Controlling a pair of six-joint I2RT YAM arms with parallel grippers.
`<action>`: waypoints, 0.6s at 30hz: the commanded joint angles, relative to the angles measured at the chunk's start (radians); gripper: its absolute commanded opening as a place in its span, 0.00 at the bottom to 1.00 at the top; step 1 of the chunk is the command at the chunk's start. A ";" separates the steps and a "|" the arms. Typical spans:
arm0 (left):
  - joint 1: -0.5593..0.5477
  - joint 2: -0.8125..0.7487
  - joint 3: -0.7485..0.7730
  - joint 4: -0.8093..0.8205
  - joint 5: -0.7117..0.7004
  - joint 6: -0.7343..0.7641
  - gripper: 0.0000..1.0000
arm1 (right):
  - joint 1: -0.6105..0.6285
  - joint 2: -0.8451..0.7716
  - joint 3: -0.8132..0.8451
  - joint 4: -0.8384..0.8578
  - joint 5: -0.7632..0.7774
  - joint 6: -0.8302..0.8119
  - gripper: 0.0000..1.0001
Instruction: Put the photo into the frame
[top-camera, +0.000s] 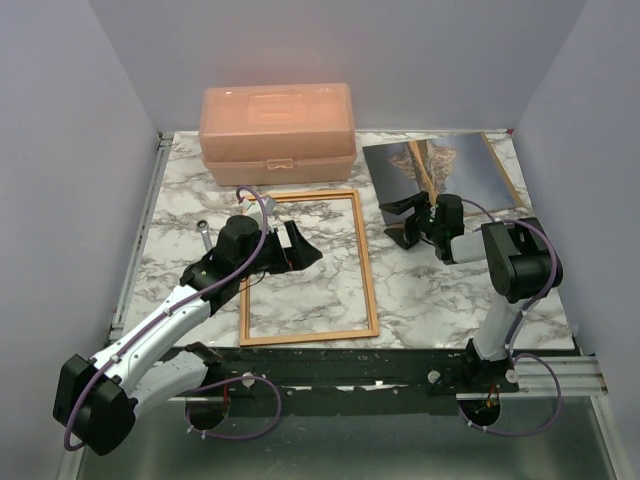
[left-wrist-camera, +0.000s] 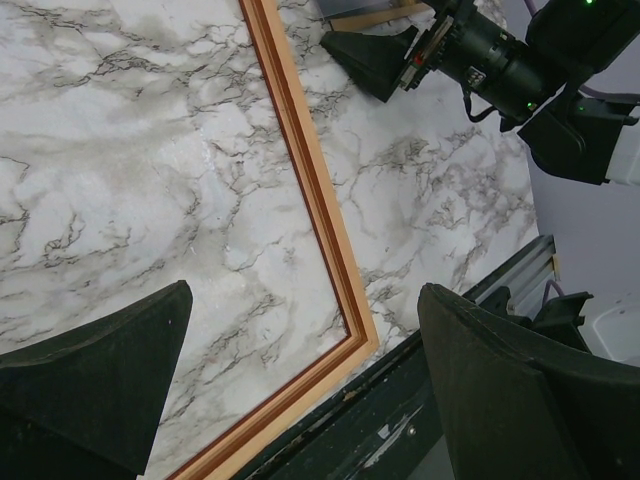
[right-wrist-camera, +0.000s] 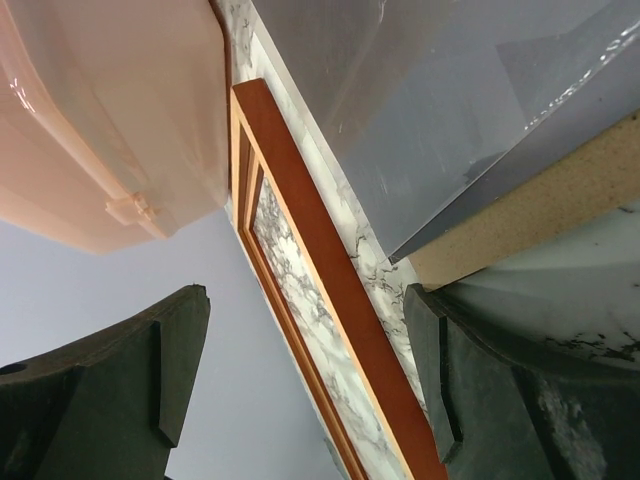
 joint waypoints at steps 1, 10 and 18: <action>0.002 -0.004 -0.014 0.021 0.020 0.011 0.98 | -0.003 -0.012 0.011 -0.034 0.063 -0.009 0.87; 0.002 -0.002 -0.021 0.020 0.017 0.014 0.98 | -0.003 -0.055 -0.079 0.132 0.038 0.055 0.86; 0.003 -0.007 -0.025 0.015 0.011 0.020 0.99 | -0.008 -0.199 -0.204 0.161 0.134 0.039 0.86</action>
